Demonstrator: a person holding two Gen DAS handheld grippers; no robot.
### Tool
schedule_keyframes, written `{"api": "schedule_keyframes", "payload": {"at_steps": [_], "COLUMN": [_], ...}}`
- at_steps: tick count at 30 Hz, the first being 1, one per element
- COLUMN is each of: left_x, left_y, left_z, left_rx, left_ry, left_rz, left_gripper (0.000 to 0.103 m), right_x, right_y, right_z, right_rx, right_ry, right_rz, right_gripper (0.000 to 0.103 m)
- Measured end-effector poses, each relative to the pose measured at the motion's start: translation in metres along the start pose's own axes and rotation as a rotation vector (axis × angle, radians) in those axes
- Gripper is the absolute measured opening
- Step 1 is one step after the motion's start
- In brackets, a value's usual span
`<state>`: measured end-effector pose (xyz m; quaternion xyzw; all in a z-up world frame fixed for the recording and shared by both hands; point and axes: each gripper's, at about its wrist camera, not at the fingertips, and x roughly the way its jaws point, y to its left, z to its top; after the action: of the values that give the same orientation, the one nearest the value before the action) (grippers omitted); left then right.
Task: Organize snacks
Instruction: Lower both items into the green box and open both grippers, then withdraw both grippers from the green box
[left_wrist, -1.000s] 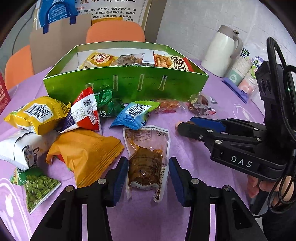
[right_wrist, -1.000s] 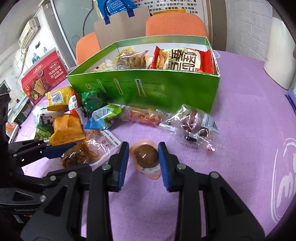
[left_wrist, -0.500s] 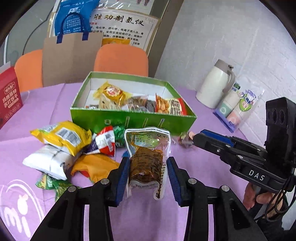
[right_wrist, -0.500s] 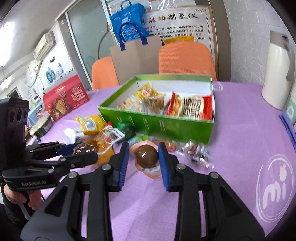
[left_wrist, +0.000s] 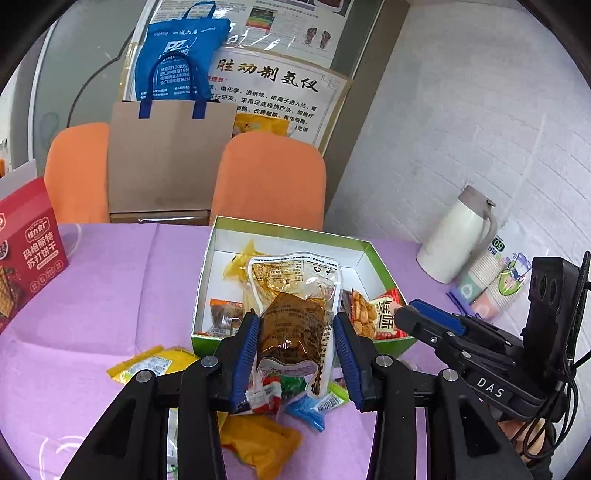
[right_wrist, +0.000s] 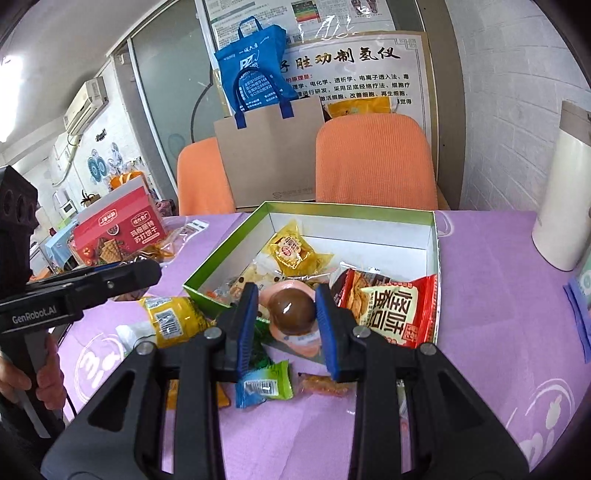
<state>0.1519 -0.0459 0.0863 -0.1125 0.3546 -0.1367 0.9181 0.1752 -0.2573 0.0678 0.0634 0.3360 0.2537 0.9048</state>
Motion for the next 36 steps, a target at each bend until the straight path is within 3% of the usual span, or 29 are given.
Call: {"api": "schedule_keyframes", "payload": {"at_steps": [9,11,12,14,17,24,31,36], "left_x": [0.054,0.064,0.067,0.068,0.065,0.047,-0.005,-0.031], "left_y": [0.018,0.023,0.026,0.032,0.037,0.032,0.013,0.005], "left_z": [0.016,0.015,0.013,0.009,0.004,0.005,-0.006,-0.031], "left_rx": [-0.049,-0.065,-0.079,-0.108,-0.122,-0.099,-0.052,-0.033], "left_ry": [0.063,0.075,0.085,0.092,0.068,0.047,-0.008,0.001], "left_rz": [0.024,0.009,0.008,0.03,0.037,0.033,0.051,0.037], "left_gripper": [0.046,0.055,0.07,0.087,0.088,0.088,0.088,0.088], "right_x": [0.052,0.056,0.053,0.045,0.039,0.015,-0.037,-0.078], "right_y": [-0.02,-0.024,-0.026,-0.029,-0.036,-0.029,-0.016,-0.017], "right_z": [0.01,0.008,0.006,0.002,-0.003,-0.003,-0.013,-0.037], "right_rx": [0.049,0.042,0.041,0.043,0.063,0.051,0.054,0.056], "right_ry": [0.051,0.066,0.05,0.013,0.008,-0.003,-0.051,-0.168], "right_rz": [0.009,-0.005,-0.018,-0.017,-0.016,-0.003,0.047,0.08], "right_gripper": [0.037,0.077,0.085,0.089,0.1,0.102,0.102,0.102]}}
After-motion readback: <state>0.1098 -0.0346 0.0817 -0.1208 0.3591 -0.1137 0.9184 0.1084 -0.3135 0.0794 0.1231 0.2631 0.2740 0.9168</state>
